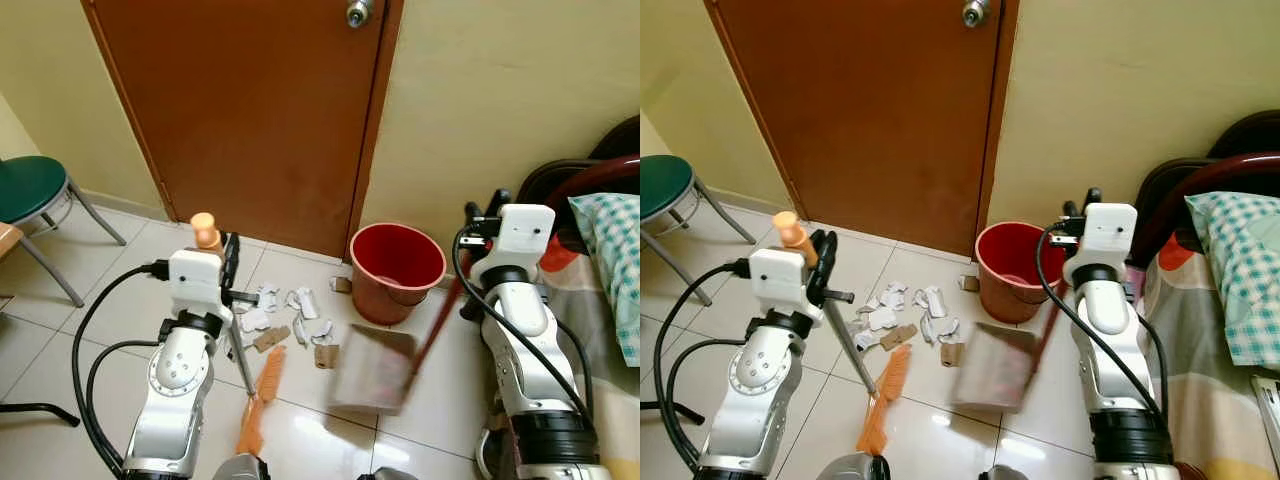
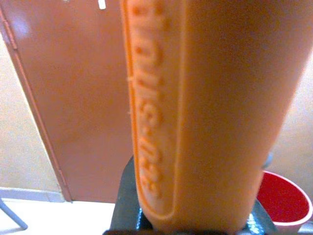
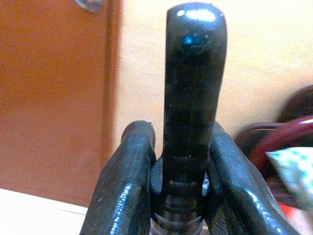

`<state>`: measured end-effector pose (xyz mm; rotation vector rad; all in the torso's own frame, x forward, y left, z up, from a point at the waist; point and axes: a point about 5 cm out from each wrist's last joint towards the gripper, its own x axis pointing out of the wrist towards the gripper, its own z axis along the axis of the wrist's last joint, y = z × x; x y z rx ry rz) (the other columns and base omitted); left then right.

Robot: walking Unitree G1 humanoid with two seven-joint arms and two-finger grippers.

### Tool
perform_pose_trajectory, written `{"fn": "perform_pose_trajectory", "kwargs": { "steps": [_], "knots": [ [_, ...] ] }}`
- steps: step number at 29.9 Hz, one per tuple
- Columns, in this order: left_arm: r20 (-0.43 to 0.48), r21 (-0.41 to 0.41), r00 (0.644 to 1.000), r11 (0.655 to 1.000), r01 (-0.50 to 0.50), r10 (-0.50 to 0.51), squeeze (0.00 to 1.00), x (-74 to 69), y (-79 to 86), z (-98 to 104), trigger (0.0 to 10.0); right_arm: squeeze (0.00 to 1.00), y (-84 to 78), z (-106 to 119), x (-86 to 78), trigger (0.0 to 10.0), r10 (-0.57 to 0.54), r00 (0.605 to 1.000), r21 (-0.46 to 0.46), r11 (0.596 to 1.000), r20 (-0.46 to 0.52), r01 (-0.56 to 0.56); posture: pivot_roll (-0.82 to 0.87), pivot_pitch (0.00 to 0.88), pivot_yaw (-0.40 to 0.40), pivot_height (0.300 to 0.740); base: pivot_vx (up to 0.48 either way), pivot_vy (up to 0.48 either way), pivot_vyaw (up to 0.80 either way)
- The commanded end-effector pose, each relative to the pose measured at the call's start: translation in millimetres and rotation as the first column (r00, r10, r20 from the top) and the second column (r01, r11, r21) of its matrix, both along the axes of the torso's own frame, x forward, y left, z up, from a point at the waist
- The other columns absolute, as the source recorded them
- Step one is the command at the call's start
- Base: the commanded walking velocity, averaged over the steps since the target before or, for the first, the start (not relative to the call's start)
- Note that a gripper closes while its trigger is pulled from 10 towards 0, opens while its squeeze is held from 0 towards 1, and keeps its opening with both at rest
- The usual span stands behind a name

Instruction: Sweep floor

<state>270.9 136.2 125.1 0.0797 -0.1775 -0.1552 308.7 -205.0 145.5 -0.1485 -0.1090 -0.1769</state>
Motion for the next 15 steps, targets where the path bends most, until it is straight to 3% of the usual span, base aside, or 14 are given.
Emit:
{"fn": "perform_pose_trajectory", "kwargs": {
  "steps": [1, 9, 15],
  "knots": [
    [-0.002, 0.008, 1.0, 1.0, 0.022, -0.022, 0.0, 5.8, -7.0, 2.0, 10.0, 0.0, -10.1, -2.0, 2.1, 10.0, -0.054, 0.999, -0.039, 0.998, 0.006, 0.054, 0.0, 0.063, -0.002, 0.74, 0.0, 0.0, 0.0],
    [0.046, 0.004, 0.996, 0.997, 0.077, -0.077, 0.0, 7.9, -14.8, 14.4, 10.0, 0.0, -22.9, -12.9, 10.4, 10.0, -0.118, 0.993, -0.063, 0.991, -0.022, 0.116, 0.03, 0.139, 0.016, 0.74, 0.0, 0.0, 0.0],
    [0.087, -0.022, 0.99, 0.993, 0.116, -0.114, 0.0, 26.5, -30.0, 29.7, 10.0, 0.0, -24.0, -24.4, 14.0, 10.0, -0.13, 0.991, -0.074, 0.989, -0.042, 0.126, 0.03, 0.198, 0.025, 0.74, 0.0, 0.0, 0.0]
  ]
}}
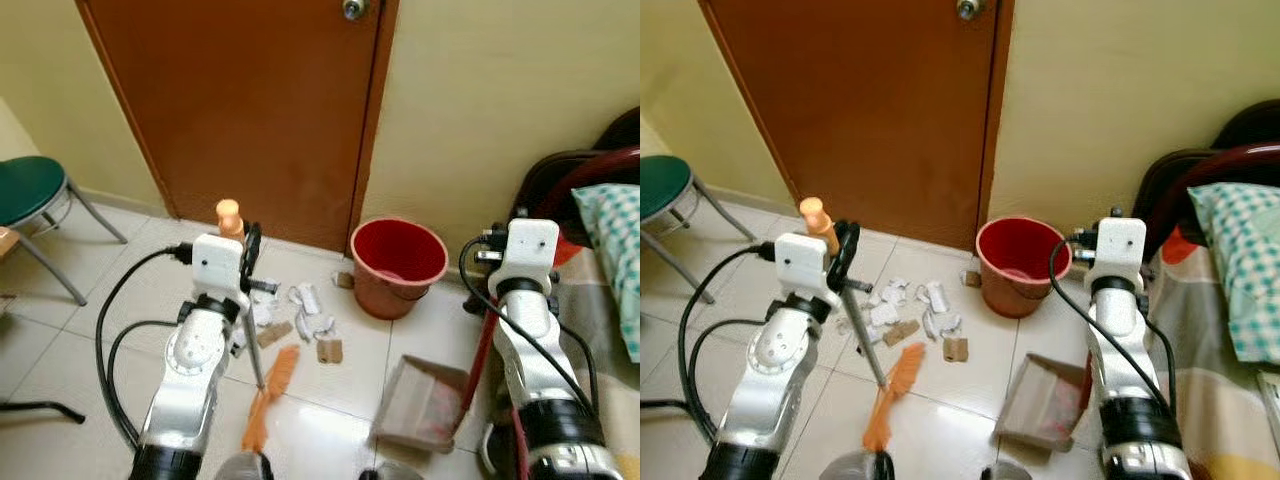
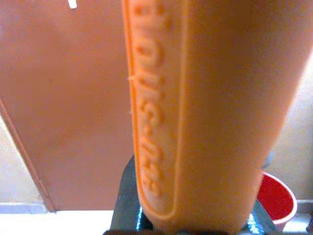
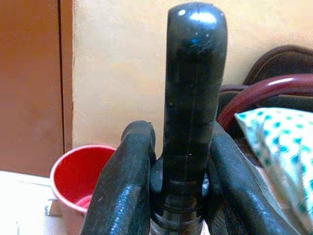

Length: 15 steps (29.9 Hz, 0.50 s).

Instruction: Sweep floor

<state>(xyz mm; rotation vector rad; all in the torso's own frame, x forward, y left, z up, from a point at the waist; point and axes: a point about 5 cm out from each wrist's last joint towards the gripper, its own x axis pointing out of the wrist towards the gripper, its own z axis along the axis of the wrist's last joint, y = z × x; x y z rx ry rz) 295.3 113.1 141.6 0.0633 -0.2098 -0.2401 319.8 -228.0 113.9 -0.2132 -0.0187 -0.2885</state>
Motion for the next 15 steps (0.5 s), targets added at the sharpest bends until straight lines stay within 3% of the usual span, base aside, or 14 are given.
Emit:
{"fn": "perform_pose_trajectory", "kwargs": {
  "steps": [1, 8, 14, 15],
  "knots": [
    [0.067, -0.019, 0.997, 0.999, 0.041, -0.04, 0.0, 4.8, -10.3, 16.9, 10.0, 0.0, -0.5, 4.1, 4.4, 10.0, -0.007, 1.0, -0.023, 1.0, 0.029, 0.008, 0.04, 0.213, 0.025, 0.74, 0.0, 0.0, 0.0],
    [0.105, -0.011, 0.982, 0.987, 0.157, -0.155, 0.0, 21.2, -35.1, 34.0, 10.0, 0.0, 5.6, -5.7, 11.9, 10.0, -0.009, 1.0, -0.025, 1.0, 0.013, 0.01, 0.06, 0.267, 0.04, 0.74, 0.0, 0.0, 0.0],
    [0.067, 0.018, 0.957, 0.959, 0.282, -0.283, 0.0, 23.5, -60.5, 31.3, 10.0, 0.0, 7.6, -9.5, 12.0, 10.0, -0.013, 1.0, -0.02, 1.0, 0.016, 0.013, 0.06, 0.284, 0.048, 0.74, 0.0, 0.0, 0.0],
    [0.043, 0.052, 0.949, 0.949, 0.309, -0.312, 0.0, 22.6, -67.4, 26.6, 10.0, 0.0, 7.9, -11.0, 11.4, 10.0, -0.014, 1.0, -0.016, 1.0, 0.016, 0.014, 0.06, 0.287, 0.049, 0.74, 0.0, 0.0, 0.0]
  ]
}}
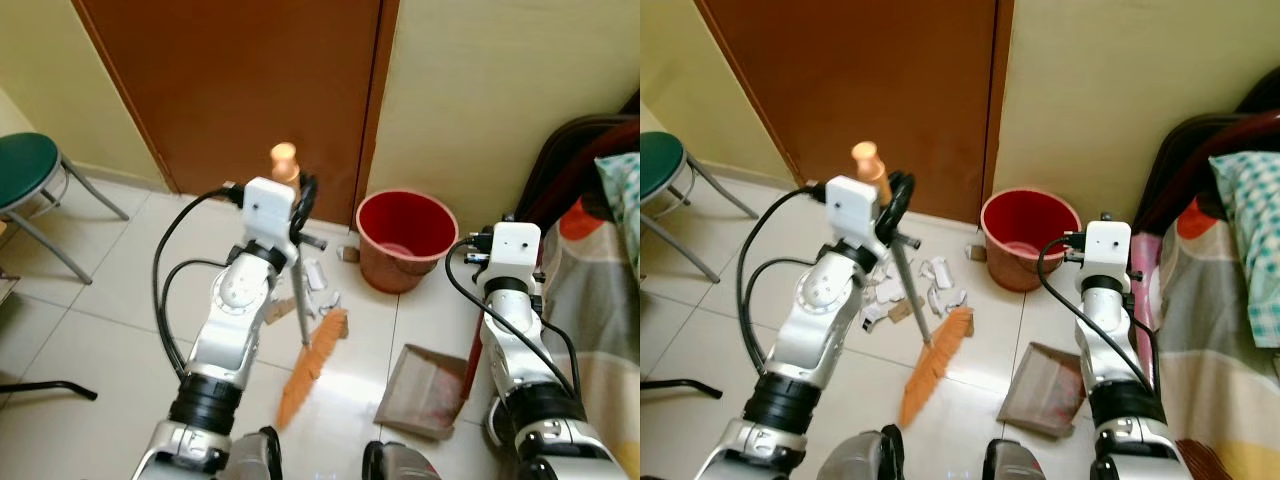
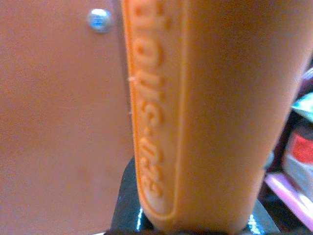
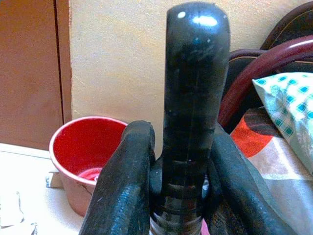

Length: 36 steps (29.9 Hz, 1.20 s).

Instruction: Sweep floor

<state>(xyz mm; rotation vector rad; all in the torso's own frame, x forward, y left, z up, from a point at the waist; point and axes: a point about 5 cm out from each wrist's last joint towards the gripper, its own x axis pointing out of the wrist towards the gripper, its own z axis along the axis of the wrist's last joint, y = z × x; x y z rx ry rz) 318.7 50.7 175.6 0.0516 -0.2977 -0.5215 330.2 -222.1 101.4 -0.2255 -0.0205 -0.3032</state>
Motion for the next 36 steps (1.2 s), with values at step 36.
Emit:
{"fn": "perform_pose_trajectory", "kwargs": {
  "steps": [36],
  "knots": [
    [0.242, -0.005, 0.955, 0.984, -0.176, 0.172, 0.0, -4.9, 34.8, 36.9, 10.0, 0.0, 0.7, 7.5, 10.9, 10.0, 0.032, 0.999, -0.015, 0.999, 0.032, -0.032, 0.01, 0.229, 0.01, 0.74, 0.0, 0.0, 0.0]
  ]
}}
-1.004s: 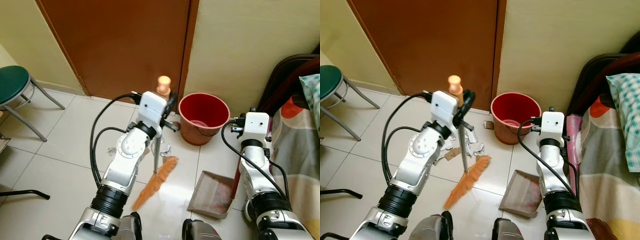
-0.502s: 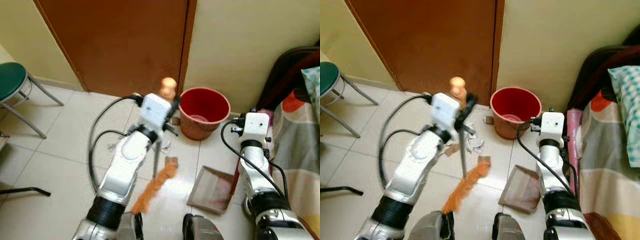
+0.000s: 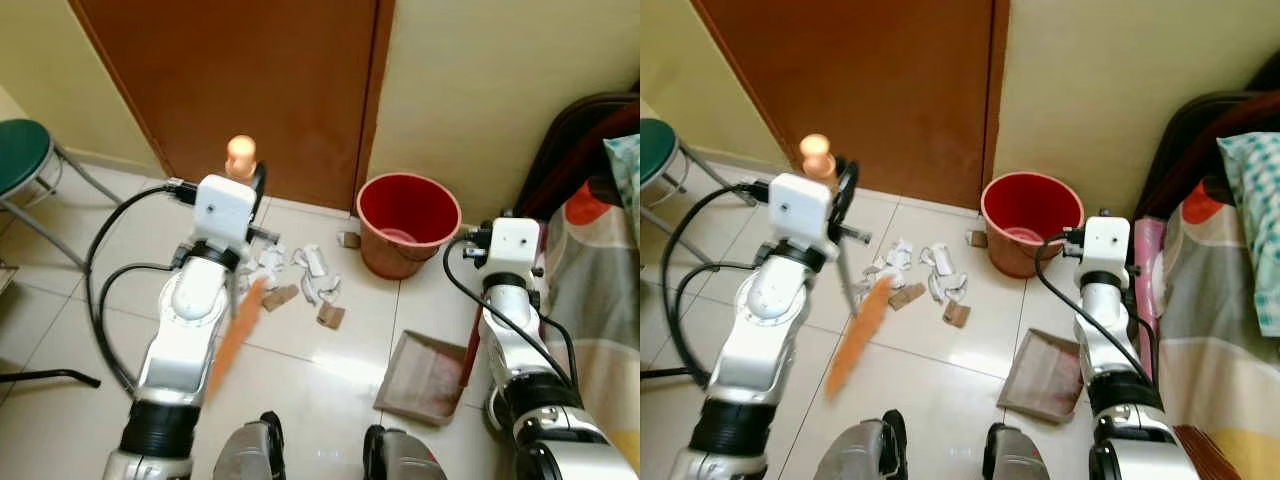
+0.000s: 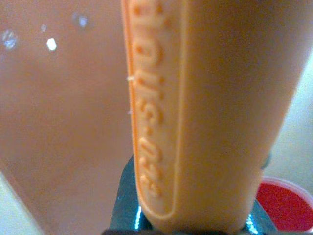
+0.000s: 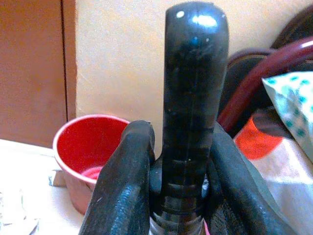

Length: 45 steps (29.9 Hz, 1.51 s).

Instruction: Sweep floor

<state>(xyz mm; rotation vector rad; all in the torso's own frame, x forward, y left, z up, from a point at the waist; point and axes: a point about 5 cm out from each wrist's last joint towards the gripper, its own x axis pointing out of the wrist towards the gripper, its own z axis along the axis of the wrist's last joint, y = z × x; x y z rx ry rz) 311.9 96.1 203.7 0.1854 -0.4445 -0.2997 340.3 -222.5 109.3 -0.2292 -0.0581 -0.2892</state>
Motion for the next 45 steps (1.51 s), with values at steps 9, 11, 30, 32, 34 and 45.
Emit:
{"fn": "perform_pose_trajectory", "kwargs": {
  "steps": [9, 11, 30, 32, 34, 45],
  "knots": [
    [0.003, -0.043, 0.973, 0.972, 0.233, -0.233, 0.0, 7.2, -54.2, -15.9, 10.0, 0.0, -5.1, 3.3, 0.4, 10.0, 0.006, 1.0, -0.019, 1.0, 0.011, -0.006, -0.01, 0.215, 0.011, 0.74, 0.0, 0.0, 0.0],
    [-0.026, -0.011, 0.962, 0.962, 0.272, -0.272, 0.0, 5.1, -61.7, -29.2, 10.0, 0.0, -5.5, 3.2, 0.3, 10.0, 0.004, 1.0, -0.019, 1.0, 0.011, -0.004, -0.01, 0.215, 0.011, 0.74, 0.0, 0.0, 0.0],
    [0.066, -0.285, 0.904, 0.86, 0.423, -0.423, 0.0, -24.0, -101.3, 20.9, 10.0, 0.0, 5.0, 2.5, 5.1, 10.0, 0.023, 1.0, 0.001, 1.0, 0.007, -0.023, 0.01, 0.209, 0.002, 0.74, 0.0, 0.0, 0.0],
    [0.103, -0.285, 0.918, 0.872, 0.397, -0.384, 0.0, -21.8, -93.9, 32.2, 10.0, 0.0, 4.8, 2.8, 5.6, 10.0, 0.022, 1.0, 0.001, 1.0, 0.006, -0.022, 0.01, 0.207, 0.003, 0.74, 0.0, 0.0, 0.0],
    [0.151, -0.266, 0.933, 0.896, 0.356, -0.326, 0.0, -17.5, -81.1, 43.9, 10.0, 0.0, 4.2, 3.0, 5.8, 10.0, 0.021, 1.0, 0.001, 1.0, 0.007, -0.021, 0.02, 0.205, 0.003, 0.74, 0.0, 0.0, 0.0],
    [0.167, -0.157, 0.984, 0.983, 0.092, -0.066, 0.0, -8.2, 2.3, 58.9, 10.0, 0.0, 1.2, 5.7, 8.3, 10.0, 0.023, 1.0, -0.006, 1.0, 0.006, -0.023, 0.03, 0.2, -0.011, 0.74, 0.0, 0.0, 0.0]
  ]
}}
